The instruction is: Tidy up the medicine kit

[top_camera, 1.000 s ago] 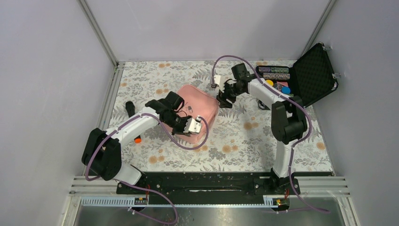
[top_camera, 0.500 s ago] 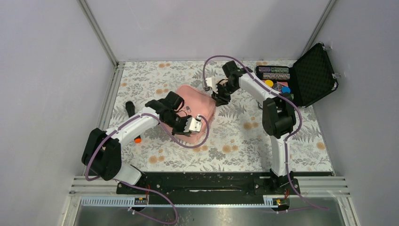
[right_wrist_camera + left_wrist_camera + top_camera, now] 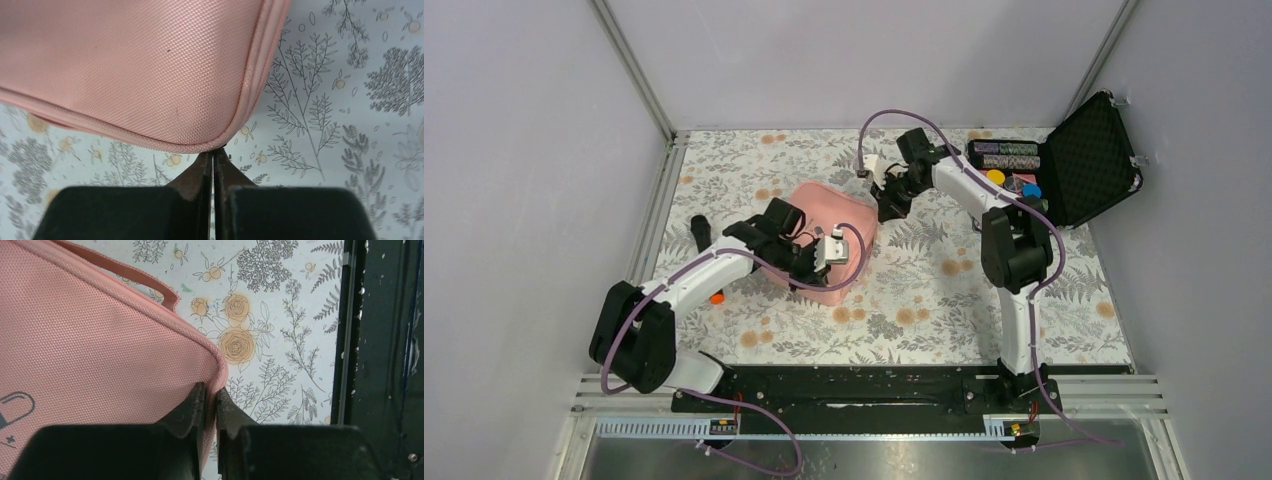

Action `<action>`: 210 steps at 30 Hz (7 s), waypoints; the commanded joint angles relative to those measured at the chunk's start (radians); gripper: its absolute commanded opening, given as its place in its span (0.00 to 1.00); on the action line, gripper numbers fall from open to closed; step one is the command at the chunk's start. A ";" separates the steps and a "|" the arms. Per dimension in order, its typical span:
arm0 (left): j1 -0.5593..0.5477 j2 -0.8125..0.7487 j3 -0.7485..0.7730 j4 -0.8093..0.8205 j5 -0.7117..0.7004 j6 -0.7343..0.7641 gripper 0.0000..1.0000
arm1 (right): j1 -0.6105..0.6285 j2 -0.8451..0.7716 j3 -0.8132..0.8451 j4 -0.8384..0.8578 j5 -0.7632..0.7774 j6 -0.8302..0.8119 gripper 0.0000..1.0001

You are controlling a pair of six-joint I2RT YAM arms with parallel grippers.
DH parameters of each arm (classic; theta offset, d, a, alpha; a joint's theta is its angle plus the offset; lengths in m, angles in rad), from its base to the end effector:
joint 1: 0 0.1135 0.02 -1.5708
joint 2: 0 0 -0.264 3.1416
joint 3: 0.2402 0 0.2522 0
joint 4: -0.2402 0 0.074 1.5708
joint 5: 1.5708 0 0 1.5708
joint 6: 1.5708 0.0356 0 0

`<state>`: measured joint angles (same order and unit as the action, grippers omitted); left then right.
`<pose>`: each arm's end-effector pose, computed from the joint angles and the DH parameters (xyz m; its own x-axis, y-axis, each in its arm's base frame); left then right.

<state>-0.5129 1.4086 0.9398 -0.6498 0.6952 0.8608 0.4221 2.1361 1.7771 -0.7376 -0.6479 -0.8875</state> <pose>0.2217 -0.1510 0.2257 -0.0402 0.6910 -0.7218 0.9990 0.0119 -0.0442 0.4095 0.2075 0.2154 -0.0641 -0.7066 -0.7047 -0.9943 0.1053 -0.0151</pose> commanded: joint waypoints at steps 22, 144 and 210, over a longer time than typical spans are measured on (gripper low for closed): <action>0.021 0.044 -0.047 0.413 -0.329 -0.452 0.00 | 0.096 -0.257 -0.710 1.015 -0.589 1.460 0.00; 0.224 0.045 -0.034 0.695 -0.351 -0.292 0.87 | 0.144 -0.107 -0.168 0.300 0.022 0.103 0.01; -0.221 0.287 -0.144 1.305 -0.845 -0.200 0.00 | 0.198 -0.062 -0.060 0.065 -0.287 0.930 0.00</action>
<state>-0.7193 1.6581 0.7319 0.5018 -0.0761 0.7601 0.5064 2.1876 1.8462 -0.8974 -0.6167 -0.2813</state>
